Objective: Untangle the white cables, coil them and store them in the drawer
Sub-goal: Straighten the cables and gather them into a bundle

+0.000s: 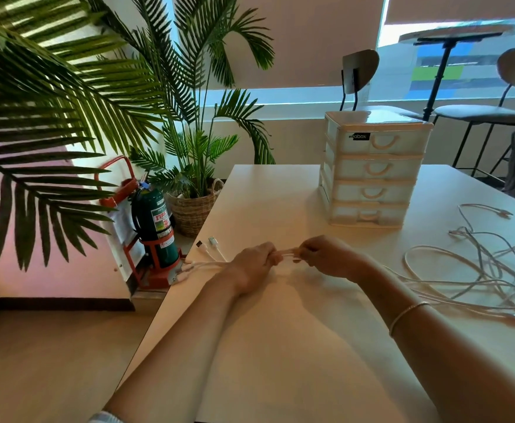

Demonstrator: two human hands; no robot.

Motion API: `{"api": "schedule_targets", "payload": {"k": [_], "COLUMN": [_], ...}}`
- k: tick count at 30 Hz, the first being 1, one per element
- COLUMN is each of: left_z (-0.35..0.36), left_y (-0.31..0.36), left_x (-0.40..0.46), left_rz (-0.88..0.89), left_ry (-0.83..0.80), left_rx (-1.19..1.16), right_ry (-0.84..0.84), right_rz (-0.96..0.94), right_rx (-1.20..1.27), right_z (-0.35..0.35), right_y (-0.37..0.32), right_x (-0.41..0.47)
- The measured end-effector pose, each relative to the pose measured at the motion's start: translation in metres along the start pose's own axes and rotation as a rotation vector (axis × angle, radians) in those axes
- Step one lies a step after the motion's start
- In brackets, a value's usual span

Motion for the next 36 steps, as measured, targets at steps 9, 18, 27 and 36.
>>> {"api": "schedule_targets", "payload": {"k": [9, 18, 27, 36], "left_z": [0.002, -0.006, -0.008, -0.005], "left_y": [0.006, -0.005, -0.008, -0.010], "left_x": [-0.001, 0.003, 0.001, 0.003], "left_rz": [0.056, 0.046, 0.024, 0.007], "left_ry": [-0.035, 0.105, 0.097, 0.082], "left_rx": [0.015, 0.070, 0.030, 0.038], "right_ry": [0.099, -0.091, -0.087, 0.010], "right_rz": [-0.016, -0.079, 0.030, 0.330], "right_rx": [0.082, -0.030, 0.173, -0.259], "right_z": [-0.005, 0.005, -0.026, -0.080], "right_y": [0.002, -0.014, 0.021, 0.079], "right_x": [0.001, -0.010, -0.009, -0.026]}}
Point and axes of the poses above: each hand's wrist, its own x-axis towards the middle knuckle, its own z-axis out of the palm, y = z × x, the point moved 6 cm from there along x, towards the middle knuckle, and after that the axes turned 1 degree about x, right-handed, at the moved point
